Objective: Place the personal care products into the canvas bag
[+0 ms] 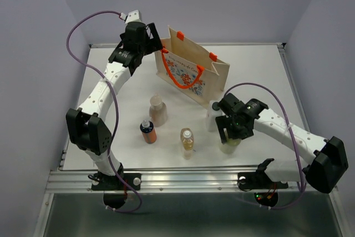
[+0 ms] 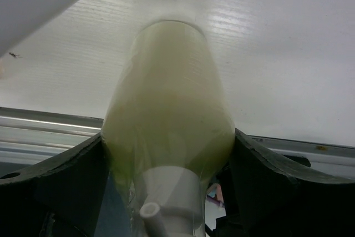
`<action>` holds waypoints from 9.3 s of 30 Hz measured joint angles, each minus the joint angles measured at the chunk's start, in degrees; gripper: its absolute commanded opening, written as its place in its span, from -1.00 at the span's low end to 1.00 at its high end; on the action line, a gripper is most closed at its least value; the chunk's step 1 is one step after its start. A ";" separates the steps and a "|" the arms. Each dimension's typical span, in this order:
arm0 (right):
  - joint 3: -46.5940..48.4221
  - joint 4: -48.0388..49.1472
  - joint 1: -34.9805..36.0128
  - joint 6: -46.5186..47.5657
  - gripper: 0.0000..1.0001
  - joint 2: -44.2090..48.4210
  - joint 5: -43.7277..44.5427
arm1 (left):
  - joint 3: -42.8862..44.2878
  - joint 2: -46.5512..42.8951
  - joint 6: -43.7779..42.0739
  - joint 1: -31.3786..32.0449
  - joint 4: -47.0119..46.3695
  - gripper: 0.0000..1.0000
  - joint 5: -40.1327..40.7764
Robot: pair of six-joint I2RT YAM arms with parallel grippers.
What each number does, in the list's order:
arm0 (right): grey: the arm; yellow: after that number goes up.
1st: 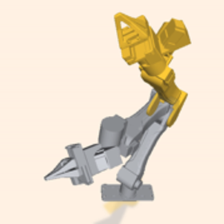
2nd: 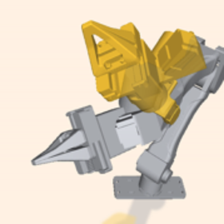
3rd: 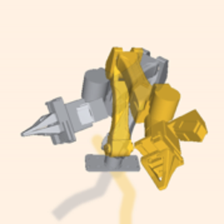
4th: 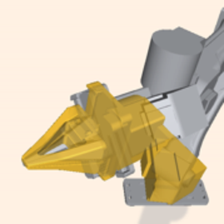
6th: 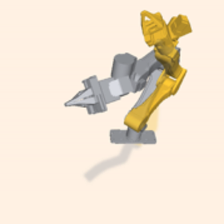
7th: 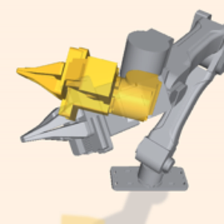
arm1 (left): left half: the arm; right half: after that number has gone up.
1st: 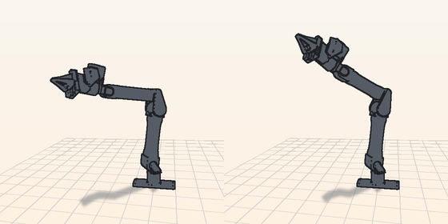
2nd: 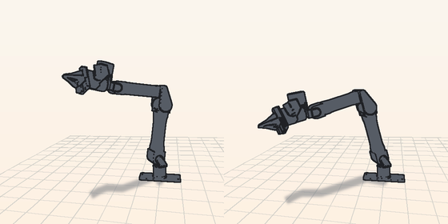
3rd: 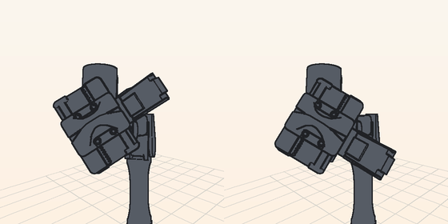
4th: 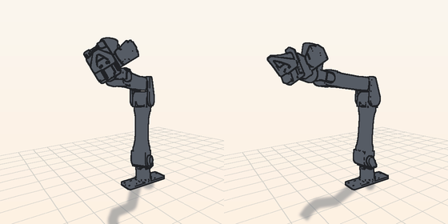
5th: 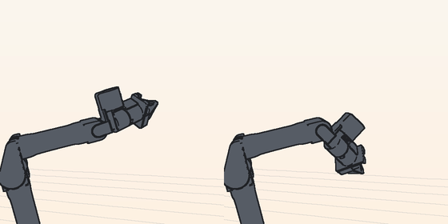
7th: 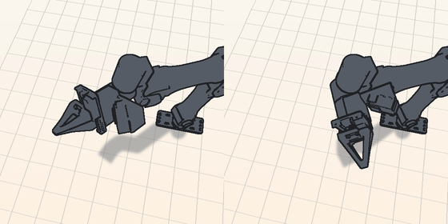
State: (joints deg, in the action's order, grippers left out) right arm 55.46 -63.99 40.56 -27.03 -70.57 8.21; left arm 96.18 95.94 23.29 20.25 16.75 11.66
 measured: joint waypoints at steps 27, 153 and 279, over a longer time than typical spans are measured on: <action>41.97 -2.47 -0.02 7.89 -0.88 -0.13 20.26 | 15.37 15.80 -1.57 1.53 6.14 -0.26 -2.60; 77.99 2.67 -18.10 39.19 1.00 -51.06 -7.96 | 25.86 21.86 -9.53 -1.20 13.03 -1.00 -10.14; 63.41 1.86 -14.71 48.43 -0.82 -47.30 -14.64 | 32.11 25.14 -5.86 1.46 13.55 -1.00 -9.60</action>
State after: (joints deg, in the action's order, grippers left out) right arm 118.87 -62.13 25.85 21.41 -117.86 -6.44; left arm 128.29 121.08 17.43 21.71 30.30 2.07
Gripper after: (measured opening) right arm 0.552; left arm 0.156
